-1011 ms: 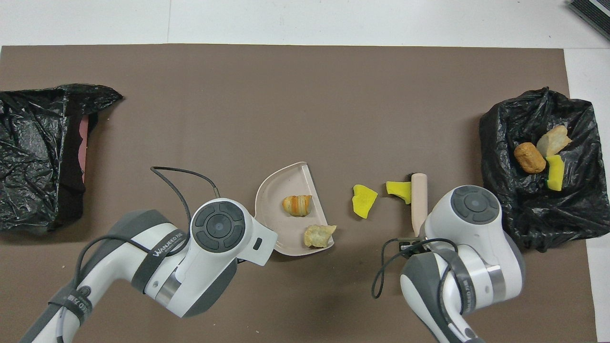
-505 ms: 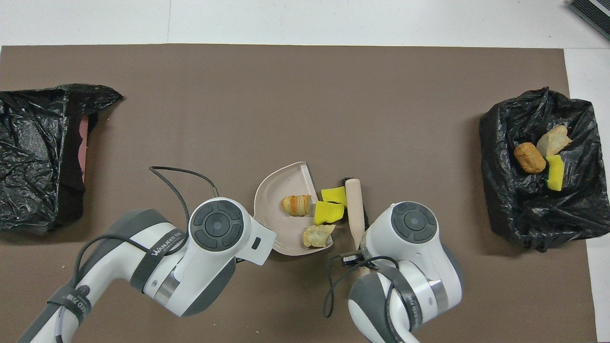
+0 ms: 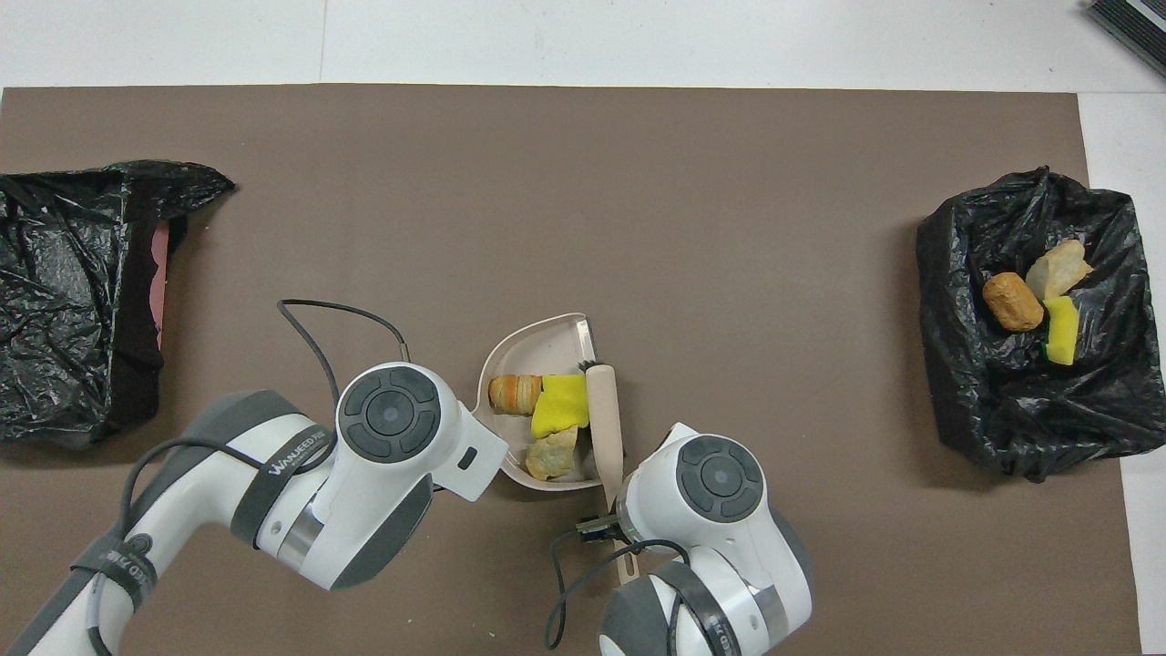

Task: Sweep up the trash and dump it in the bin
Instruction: 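Sweep the yellow sponge pieces into the dustpan with the right gripper's brush, then carry the loaded dustpan with the left gripper to the nearby trash bag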

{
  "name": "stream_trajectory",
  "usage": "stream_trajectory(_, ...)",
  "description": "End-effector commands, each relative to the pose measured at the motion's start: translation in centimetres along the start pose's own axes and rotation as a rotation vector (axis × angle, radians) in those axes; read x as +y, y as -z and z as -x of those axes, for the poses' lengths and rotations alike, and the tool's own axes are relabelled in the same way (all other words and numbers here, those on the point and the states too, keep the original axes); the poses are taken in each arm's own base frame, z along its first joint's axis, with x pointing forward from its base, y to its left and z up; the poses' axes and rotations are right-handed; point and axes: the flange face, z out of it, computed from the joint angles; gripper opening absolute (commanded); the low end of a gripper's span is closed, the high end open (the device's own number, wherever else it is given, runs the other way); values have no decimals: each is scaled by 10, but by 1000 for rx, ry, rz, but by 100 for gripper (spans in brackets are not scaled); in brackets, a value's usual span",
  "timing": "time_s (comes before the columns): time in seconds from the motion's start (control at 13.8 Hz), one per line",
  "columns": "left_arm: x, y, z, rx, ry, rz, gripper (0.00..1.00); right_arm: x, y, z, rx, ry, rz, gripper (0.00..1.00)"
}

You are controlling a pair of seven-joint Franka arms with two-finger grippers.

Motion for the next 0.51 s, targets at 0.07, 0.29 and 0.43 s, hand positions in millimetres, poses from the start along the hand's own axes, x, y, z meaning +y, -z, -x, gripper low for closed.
stream_trajectory(0.07, -9, -5, 14, -3, -125, -6, 0, 11, 18, -15, -58, 11, 16, 0)
stream_trajectory(0.29, -19, -8, 24, -2, -236, -1, 0, 21, 47, -21, -114, 30, 107, 0)
stream_trajectory(0.43, -23, -8, 30, -1, -247, 0, 0, 15, 46, -16, -99, 36, 140, 0)
